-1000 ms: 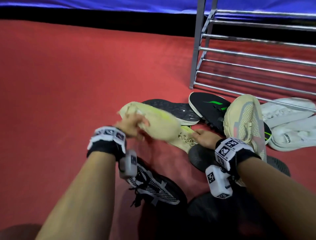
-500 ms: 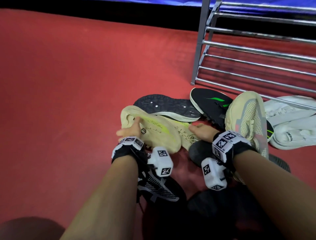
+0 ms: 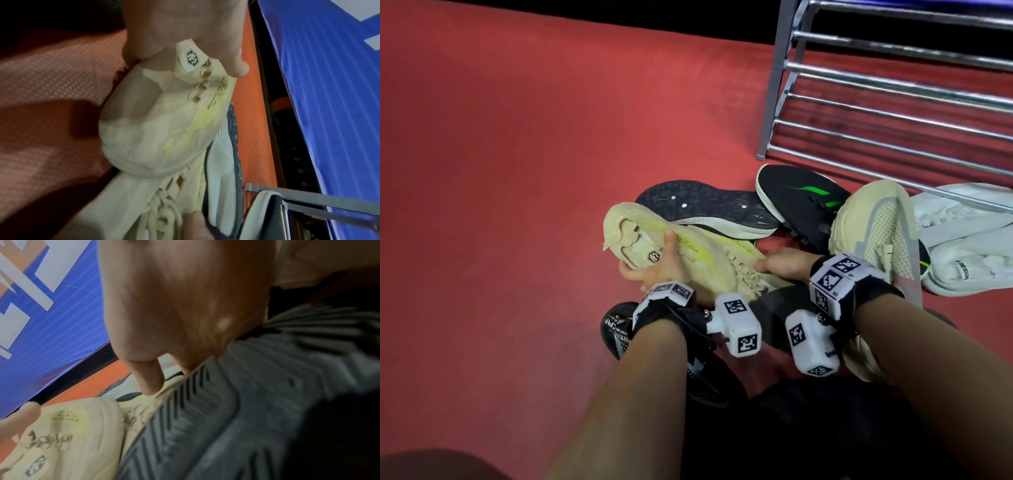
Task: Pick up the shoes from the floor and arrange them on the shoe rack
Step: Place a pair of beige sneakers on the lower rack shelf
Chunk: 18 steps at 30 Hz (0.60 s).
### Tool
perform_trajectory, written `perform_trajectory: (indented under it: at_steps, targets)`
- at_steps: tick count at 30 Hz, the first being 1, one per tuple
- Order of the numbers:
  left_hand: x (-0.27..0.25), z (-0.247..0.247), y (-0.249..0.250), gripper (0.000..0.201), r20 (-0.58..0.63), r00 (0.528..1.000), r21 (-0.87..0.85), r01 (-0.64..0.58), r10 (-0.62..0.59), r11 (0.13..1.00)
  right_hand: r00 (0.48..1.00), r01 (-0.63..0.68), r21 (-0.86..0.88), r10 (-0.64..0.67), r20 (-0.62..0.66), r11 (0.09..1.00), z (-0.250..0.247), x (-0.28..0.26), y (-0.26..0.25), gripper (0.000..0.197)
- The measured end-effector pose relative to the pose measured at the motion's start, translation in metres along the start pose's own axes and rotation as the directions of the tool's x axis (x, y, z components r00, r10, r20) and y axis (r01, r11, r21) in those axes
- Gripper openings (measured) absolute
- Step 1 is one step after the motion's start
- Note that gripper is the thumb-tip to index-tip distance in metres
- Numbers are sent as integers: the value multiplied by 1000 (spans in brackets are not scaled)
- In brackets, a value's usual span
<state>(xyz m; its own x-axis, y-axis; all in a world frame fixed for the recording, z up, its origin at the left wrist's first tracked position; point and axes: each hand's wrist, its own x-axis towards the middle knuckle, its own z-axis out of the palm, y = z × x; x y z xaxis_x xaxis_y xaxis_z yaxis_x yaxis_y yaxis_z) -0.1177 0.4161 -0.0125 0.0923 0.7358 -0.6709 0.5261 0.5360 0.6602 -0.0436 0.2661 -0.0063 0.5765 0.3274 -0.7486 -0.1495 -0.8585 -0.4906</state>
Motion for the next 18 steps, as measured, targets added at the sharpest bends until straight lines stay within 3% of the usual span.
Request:
perform_trajectory:
  at_steps: [4, 9, 12, 18]
  targets:
    - [0, -2, 3, 101, 84, 992, 66, -101, 95, 993, 995, -13, -67, 20, 100, 998, -1, 0, -3, 42]
    - [3, -6, -2, 112, 172, 977, 145, -152, 127, 978, 1000, 11, -179, -8, 17, 984, 5, -9, 2, 50]
    - [-2, -2, -1, 132, 312, 941, 14, -142, 131, 990, 1000, 13, -120, -14, -11, 993, 11, -12, 6, 43]
    - [-13, -2, -2, 109, 280, 881, -57, -381, 381, 923, 993, 75, -71, -81, -85, 995, 14, -23, 13, 33]
